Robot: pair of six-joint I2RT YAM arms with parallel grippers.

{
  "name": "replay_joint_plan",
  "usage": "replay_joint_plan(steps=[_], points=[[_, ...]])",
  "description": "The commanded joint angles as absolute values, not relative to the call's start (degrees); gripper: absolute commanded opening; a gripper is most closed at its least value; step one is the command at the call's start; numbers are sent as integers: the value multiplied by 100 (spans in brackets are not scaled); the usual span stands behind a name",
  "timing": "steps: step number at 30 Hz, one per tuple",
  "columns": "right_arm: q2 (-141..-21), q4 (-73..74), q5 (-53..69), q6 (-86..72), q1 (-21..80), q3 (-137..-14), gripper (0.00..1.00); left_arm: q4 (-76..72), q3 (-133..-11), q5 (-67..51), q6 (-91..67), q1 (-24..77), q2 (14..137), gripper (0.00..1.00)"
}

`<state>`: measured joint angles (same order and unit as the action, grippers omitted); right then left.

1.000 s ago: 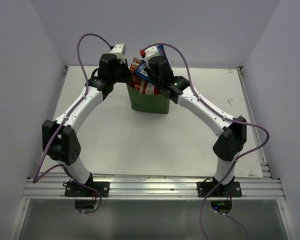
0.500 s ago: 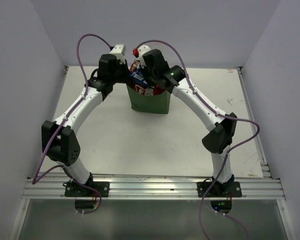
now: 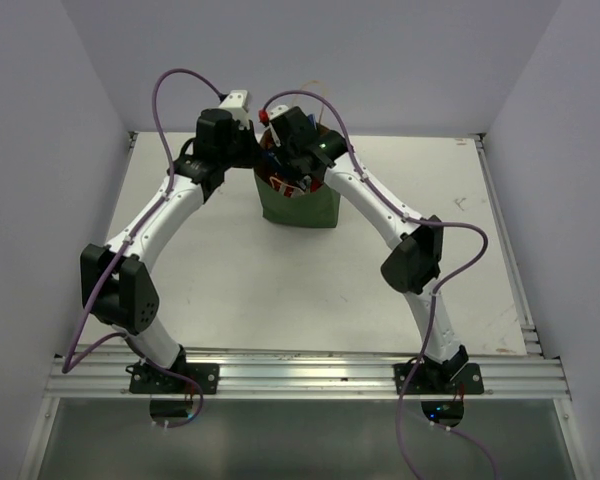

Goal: Place the snacks into the paper bag

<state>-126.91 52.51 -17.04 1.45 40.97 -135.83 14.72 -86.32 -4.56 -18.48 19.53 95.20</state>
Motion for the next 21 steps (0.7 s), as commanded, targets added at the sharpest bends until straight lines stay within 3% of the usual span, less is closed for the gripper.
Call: replay_joint_plan(steps=[1, 6, 12, 13, 14, 15, 16, 19, 21], points=[[-13244, 6090, -1653, -254, 3833, -13842, 0, 1327, -8631, -642, -1907, 1951, 9079, 0], [-12929, 5705, -1556, -176, 3788, -13263, 0, 1327, -8622, -624, -1907, 1951, 9070, 0], [-12587, 5573, -1539, -158, 3779, -13824, 0, 1336, -8657, -659, -1986, 1951, 9097, 0], [-12499, 5485, -1468, -158, 3779, -13860, 6, 1327, -8649, -650, -2012, 1951, 9062, 0], [-12254, 5380, -1311, -184, 3779, -13843, 18, 1318, -8648, -650, -2030, 1960, 9053, 0], [-12113, 5092, -1257, -202, 3779, -13799, 37, 1318, -8648, -659, -2065, 1969, 9053, 0], [-11946, 4941, -1196, -220, 3779, -13738, 66, 1292, -8640, -650, -2092, 1977, 9053, 0], [-11243, 4273, -1107, -264, 3788, -13396, 94, 1274, -8622, -650, -2127, 2048, 9114, 0], [-10683, 3887, -1203, -281, 3788, -13105, 95, 1266, -8622, -650, -2162, 2127, 9175, 0]])
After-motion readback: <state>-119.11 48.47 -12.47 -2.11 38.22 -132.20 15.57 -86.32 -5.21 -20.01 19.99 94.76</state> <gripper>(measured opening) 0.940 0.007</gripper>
